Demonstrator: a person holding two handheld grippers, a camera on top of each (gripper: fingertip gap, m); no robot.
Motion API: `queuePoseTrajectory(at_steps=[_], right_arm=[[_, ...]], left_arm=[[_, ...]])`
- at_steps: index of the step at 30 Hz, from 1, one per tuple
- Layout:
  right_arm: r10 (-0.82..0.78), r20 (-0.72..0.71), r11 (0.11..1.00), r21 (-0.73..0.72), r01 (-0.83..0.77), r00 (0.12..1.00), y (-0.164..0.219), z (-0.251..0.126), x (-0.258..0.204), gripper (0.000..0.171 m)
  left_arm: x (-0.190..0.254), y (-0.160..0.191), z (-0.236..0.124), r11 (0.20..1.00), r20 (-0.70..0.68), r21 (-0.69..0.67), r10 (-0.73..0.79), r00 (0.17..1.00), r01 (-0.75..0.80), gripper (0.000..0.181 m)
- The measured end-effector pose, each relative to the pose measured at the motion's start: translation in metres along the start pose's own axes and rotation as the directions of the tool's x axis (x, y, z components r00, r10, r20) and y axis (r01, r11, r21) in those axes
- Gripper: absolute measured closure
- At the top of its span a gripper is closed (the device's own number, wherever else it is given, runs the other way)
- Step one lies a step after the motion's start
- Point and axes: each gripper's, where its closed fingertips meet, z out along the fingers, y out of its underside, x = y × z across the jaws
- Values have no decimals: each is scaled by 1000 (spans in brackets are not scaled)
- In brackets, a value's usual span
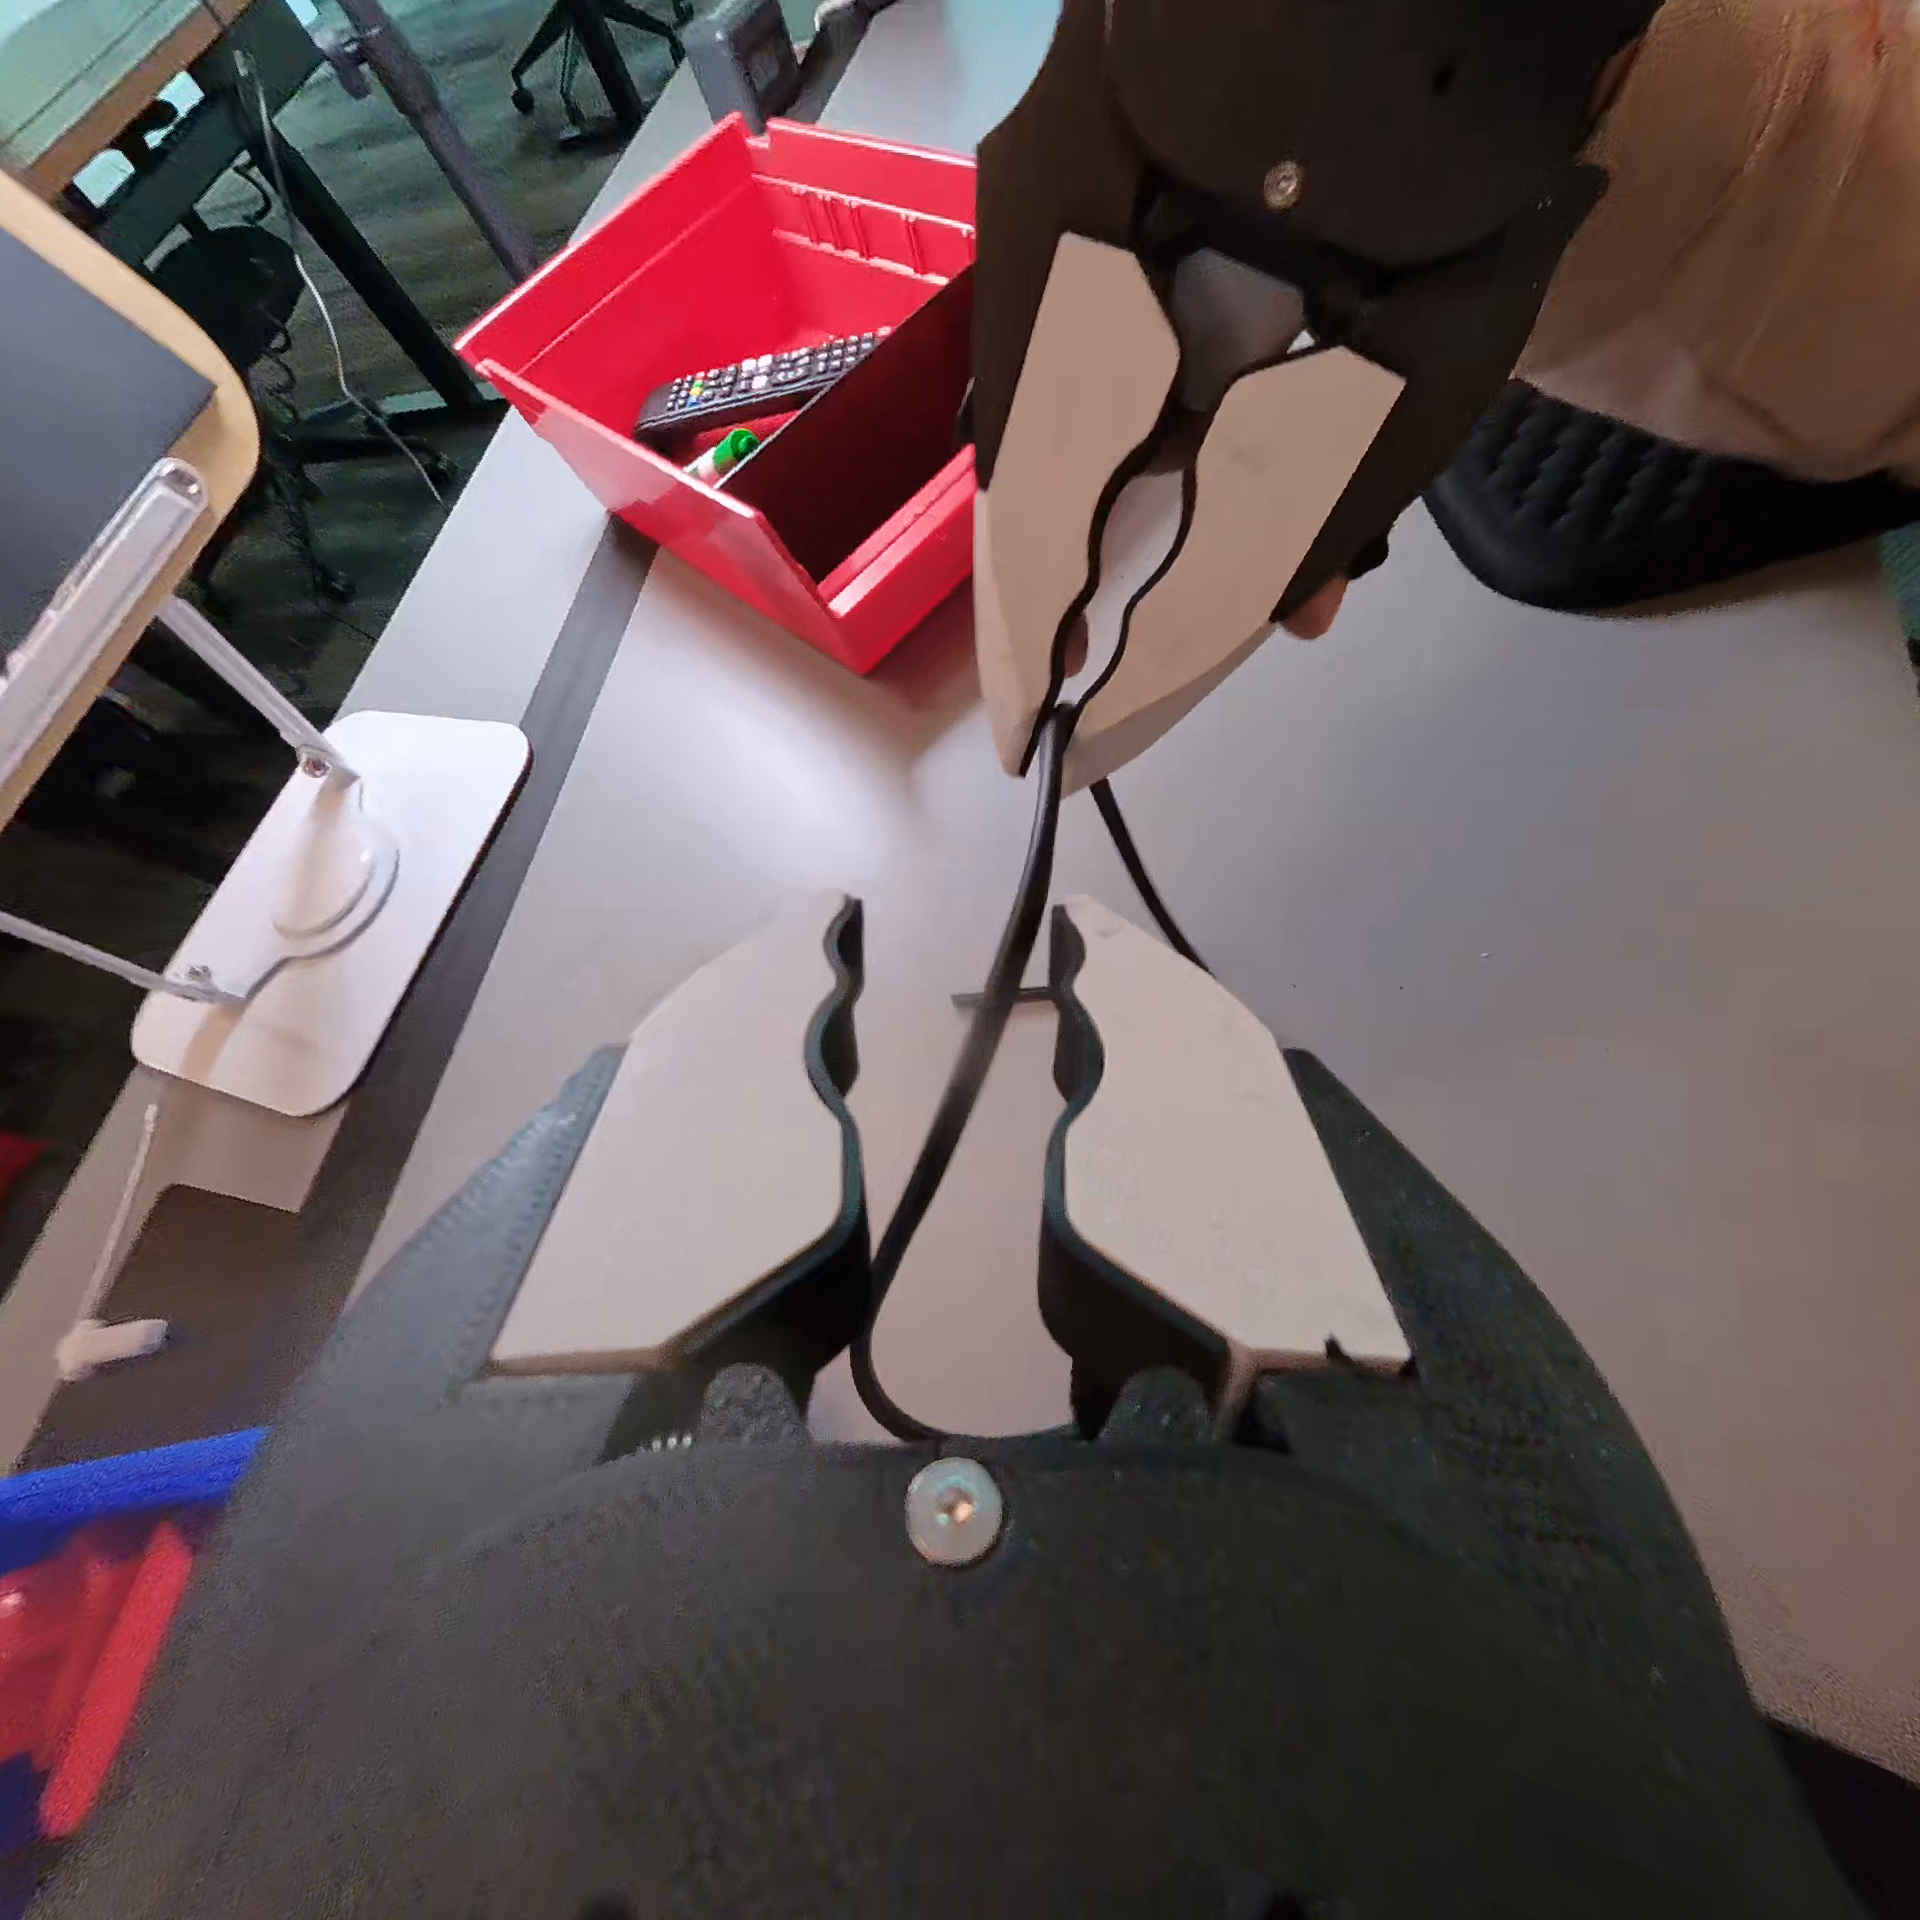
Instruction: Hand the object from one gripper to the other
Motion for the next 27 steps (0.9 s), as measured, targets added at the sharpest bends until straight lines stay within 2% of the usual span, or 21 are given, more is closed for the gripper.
queuePoseTrajectory(at_steps=[3, 7, 9, 11, 14, 16, 17, 19, 21, 23, 26, 27], right_arm=[[-53, -16, 997, -63, 52, 998, 4, 5, -5, 167], [-73, -6, 996, -52, 73, 997, -3, 7, -14, 167], [-67, -26, 998, -4, 67, 997, -10, 1, -10, 166], [-31, -8, 997, 67, 32, 999, -18, -6, -8, 166], [-23, 6, 997, 67, 22, 1000, -11, -8, -4, 155], [-26, -3, 997, 68, 26, 1000, -9, -5, -1, 166], [-22, -4, 998, 67, 23, 1000, -11, -5, -1, 166], [-22, -1, 999, 30, 22, 1000, -9, -4, -4, 166], [-62, -31, 998, -30, 61, 998, -3, -1, -4, 166], [-90, -38, 993, -81, 87, 995, 3, 4, -7, 166], [-85, -28, 992, -95, 82, 996, 3, 8, -11, 166], [-84, -35, 993, -90, 80, 996, 2, 8, -10, 166]], left_arm=[[15, -6, 13, 995, 1, -40, 94, 996, -94, 148], [22, 3, 27, 980, -12, -109, 167, 986, -167, 167], [22, -2, 23, 990, -33, -56, 131, 991, -132, 177], [20, -10, 13, 995, -48, 9, 103, 994, -102, 177], [18, -17, -1, 993, -73, 98, 80, 994, -73, 178], [13, -10, -4, 995, -82, 86, 49, 995, -42, 178], [10, -4, -3, 997, -70, 62, 40, 997, -36, 176], [7, -1, 0, 998, -46, 48, 47, 998, -45, 158], [11, -5, 6, 997, -35, 33, 78, 996, -77, 149], [20, -8, 14, 991, -31, 9, 135, 990, -135, 152], [23, -7, 24, 976, 10, -40, 213, 977, -212, 174], [21, -7, 24, 974, 26, -44, 223, 975, -222, 174]])
